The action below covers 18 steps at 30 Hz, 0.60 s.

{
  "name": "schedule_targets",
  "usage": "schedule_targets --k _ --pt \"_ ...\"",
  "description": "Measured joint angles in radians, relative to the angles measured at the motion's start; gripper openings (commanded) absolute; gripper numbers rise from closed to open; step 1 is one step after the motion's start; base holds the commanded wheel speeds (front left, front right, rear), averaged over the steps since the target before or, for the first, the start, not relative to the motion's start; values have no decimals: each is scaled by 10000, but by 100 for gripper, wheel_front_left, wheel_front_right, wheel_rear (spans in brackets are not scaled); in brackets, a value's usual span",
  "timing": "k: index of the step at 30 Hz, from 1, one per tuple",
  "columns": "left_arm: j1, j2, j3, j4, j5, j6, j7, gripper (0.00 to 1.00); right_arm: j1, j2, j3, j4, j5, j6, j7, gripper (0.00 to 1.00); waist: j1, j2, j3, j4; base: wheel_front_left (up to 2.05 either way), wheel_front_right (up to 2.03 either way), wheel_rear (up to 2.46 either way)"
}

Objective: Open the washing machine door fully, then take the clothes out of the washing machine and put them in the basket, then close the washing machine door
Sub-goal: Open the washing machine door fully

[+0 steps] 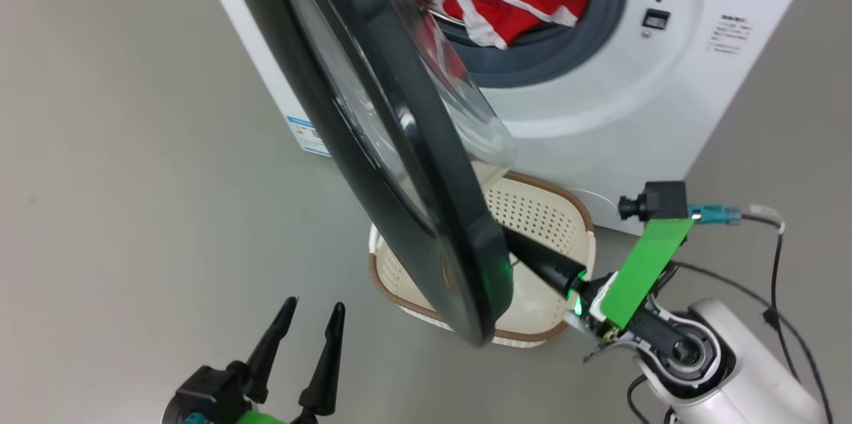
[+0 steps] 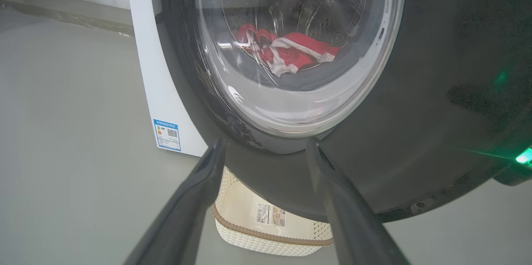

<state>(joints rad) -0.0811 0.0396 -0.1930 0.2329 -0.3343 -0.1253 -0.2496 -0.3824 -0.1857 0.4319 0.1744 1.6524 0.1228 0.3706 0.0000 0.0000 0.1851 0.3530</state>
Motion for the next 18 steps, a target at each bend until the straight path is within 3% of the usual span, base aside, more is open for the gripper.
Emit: schedule_targets --k 18 --pt "462 2 426 -25 111 0 0 100 576 802 90 17 -347 0 713 0 0 0 -742 1197 0 0 0"
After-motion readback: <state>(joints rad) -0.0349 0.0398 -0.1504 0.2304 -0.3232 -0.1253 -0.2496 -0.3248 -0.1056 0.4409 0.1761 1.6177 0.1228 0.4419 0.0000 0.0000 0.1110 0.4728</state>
